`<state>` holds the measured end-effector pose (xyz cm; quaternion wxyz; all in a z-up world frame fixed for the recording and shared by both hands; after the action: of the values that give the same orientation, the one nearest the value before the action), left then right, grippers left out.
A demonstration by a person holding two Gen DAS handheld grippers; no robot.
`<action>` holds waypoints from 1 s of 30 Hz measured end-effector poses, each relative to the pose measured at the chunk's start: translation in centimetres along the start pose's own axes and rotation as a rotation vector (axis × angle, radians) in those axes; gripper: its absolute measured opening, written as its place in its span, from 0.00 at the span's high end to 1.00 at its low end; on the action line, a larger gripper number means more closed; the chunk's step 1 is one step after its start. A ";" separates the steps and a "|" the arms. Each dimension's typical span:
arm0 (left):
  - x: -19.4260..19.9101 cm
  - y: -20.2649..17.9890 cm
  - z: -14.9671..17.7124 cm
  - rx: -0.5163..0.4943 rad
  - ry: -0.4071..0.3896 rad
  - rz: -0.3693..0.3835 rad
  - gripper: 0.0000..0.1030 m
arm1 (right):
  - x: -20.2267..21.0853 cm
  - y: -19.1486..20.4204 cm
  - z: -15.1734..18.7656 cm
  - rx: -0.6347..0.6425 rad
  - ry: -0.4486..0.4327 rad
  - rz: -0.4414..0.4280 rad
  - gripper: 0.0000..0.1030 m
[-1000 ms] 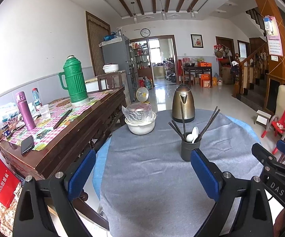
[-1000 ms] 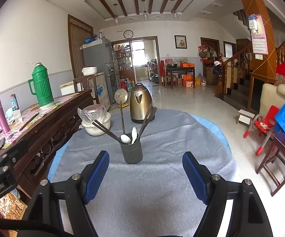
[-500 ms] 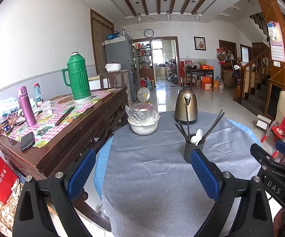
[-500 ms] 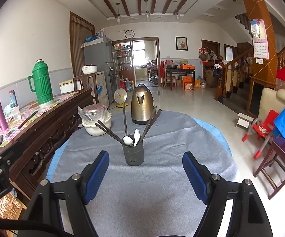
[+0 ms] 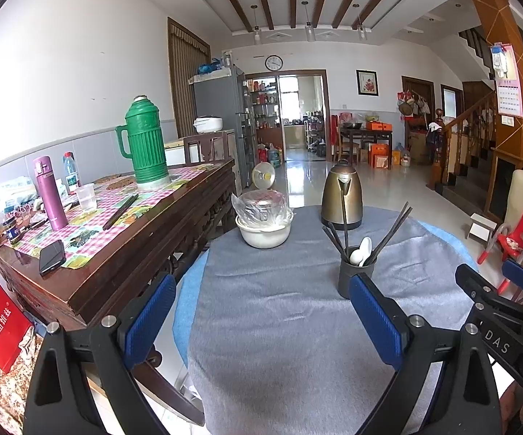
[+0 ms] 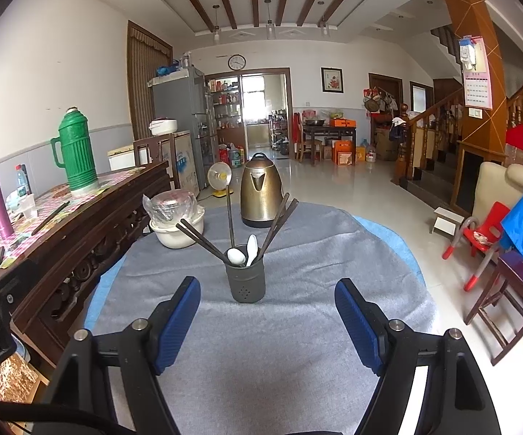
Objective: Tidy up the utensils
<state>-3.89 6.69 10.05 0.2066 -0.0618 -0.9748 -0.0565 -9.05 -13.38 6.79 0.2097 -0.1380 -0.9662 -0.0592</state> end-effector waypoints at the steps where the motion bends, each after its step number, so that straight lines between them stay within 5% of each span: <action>1: 0.0 0.0 0.0 0.002 0.000 0.000 0.06 | 0.1 0.0 0.0 0.000 -0.001 0.000 0.22; 30: -2.4 -0.7 0.4 -0.008 0.035 -0.017 0.06 | -1.0 -1.1 0.6 -0.009 0.027 0.004 0.22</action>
<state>-1.93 5.85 8.64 0.2228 -0.0535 -0.9714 -0.0632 -8.69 -14.59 5.78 0.2221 -0.1399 -0.9627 -0.0651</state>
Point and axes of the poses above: each gripper's, at about its wrist camera, not at the fingertips, and x roughly against the way its jaws point, y to its left, z to its underside, the point moved 8 cm from there along -x, roughly the way its jaws point
